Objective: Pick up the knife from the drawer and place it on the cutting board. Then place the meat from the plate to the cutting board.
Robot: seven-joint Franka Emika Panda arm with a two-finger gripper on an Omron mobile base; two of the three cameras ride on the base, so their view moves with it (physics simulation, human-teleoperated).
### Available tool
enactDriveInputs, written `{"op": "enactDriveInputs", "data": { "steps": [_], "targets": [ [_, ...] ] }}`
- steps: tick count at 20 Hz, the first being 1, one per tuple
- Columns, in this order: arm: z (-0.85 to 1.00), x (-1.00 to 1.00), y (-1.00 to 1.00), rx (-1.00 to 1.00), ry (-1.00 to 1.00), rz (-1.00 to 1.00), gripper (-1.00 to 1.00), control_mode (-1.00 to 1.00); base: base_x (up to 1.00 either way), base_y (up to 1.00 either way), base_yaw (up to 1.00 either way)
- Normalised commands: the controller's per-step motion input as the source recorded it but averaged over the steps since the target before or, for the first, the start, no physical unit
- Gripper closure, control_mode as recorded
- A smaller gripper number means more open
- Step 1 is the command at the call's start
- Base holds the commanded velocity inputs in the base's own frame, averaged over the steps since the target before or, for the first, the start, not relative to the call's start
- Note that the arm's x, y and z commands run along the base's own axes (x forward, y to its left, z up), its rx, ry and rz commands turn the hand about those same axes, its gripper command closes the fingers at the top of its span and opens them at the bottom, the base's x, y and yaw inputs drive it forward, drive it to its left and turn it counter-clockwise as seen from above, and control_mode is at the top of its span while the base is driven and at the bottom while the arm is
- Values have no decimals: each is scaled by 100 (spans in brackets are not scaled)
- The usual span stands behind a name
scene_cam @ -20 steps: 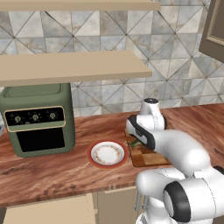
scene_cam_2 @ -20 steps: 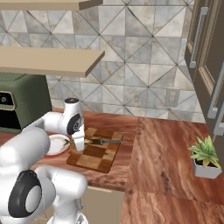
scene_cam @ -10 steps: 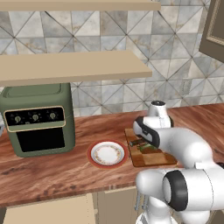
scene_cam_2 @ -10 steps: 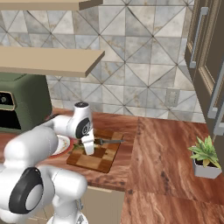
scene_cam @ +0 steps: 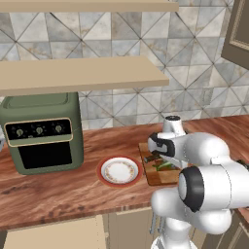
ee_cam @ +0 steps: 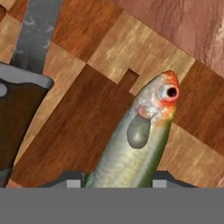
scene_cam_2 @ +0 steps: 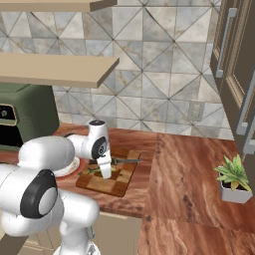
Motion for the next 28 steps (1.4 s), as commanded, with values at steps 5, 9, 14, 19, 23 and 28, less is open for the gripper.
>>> {"op": "enactDriveInputs", "data": {
  "steps": [5,9,14,19,23,28],
  "targets": [
    [-28,12,0,0,4,0,100,-100,0,0,0],
    [-35,10,0,0,5,0,-100,-100,0,0,0],
    [-20,2,1,1,3,0,-100,-100,0,0,0],
    [12,-7,-9,2,-1,0,-100,-100,0,0,0],
    [32,-19,-14,0,0,0,-100,-100,0,0,0],
    [32,-17,0,0,-1,0,-100,-100,0,0,0]
  ]
}}
